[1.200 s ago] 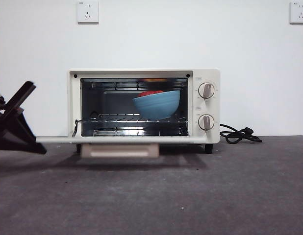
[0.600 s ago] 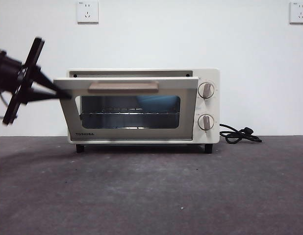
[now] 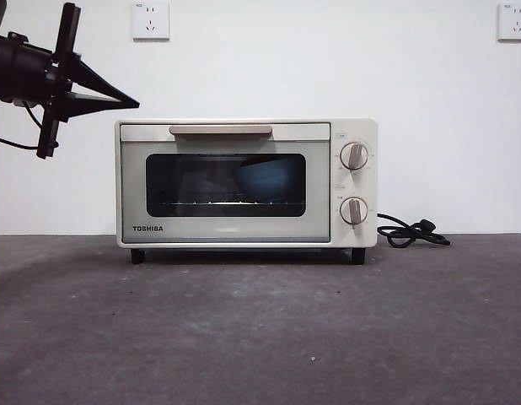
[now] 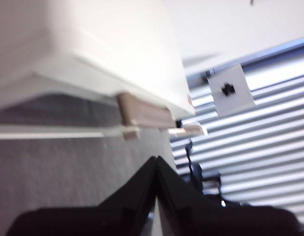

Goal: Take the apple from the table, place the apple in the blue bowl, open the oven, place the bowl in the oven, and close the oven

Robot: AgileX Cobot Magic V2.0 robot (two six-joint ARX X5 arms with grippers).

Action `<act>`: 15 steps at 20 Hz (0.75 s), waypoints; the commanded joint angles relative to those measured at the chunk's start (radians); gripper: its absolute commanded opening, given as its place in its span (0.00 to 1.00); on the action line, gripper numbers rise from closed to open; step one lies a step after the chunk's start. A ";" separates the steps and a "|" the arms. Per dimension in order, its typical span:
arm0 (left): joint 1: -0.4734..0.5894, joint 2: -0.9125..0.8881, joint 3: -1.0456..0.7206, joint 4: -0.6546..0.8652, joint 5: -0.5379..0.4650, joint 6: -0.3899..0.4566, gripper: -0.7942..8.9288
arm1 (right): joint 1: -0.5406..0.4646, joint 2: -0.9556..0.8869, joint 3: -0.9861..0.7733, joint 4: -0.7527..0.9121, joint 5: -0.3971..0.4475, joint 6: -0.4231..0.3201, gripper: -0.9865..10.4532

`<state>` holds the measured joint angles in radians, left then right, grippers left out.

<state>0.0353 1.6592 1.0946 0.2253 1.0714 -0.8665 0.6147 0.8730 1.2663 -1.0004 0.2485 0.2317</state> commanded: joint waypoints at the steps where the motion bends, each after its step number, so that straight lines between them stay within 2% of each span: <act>1: -0.004 -0.073 0.000 -0.093 0.036 0.130 0.08 | 0.000 0.000 -0.011 -0.014 0.044 0.002 0.09; 3: -0.004 -0.170 0.000 -0.257 0.027 0.291 0.08 | 0.000 0.001 -0.011 -0.034 0.047 0.005 0.09; 5: -0.003 -0.288 0.000 -0.451 -0.004 0.498 0.08 | 0.000 0.001 -0.011 -0.046 0.047 0.005 0.09; 7: -0.004 -0.418 0.000 -0.667 -0.118 0.705 0.08 | 0.000 0.001 -0.011 -0.047 0.047 0.004 0.09; 8: -0.004 -0.482 0.000 -0.767 -0.187 0.781 0.08 | 0.000 0.001 -0.011 -0.047 0.047 0.004 0.09; 10: -0.004 -0.607 0.000 -0.928 -0.308 0.869 0.08 | 0.000 0.001 -0.011 -0.047 0.048 0.004 0.09; 12: -0.004 -0.730 0.000 -1.009 -0.401 0.893 0.08 | 0.000 0.001 -0.011 -0.047 0.047 0.004 0.09; 15: -0.004 -0.890 0.002 -1.062 -0.436 0.893 0.08 | 0.000 0.002 -0.011 -0.047 0.047 0.004 0.09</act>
<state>0.0334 0.7757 1.0946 -0.8387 0.6380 0.0006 0.6147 0.8742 1.2663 -1.0538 0.2913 0.2321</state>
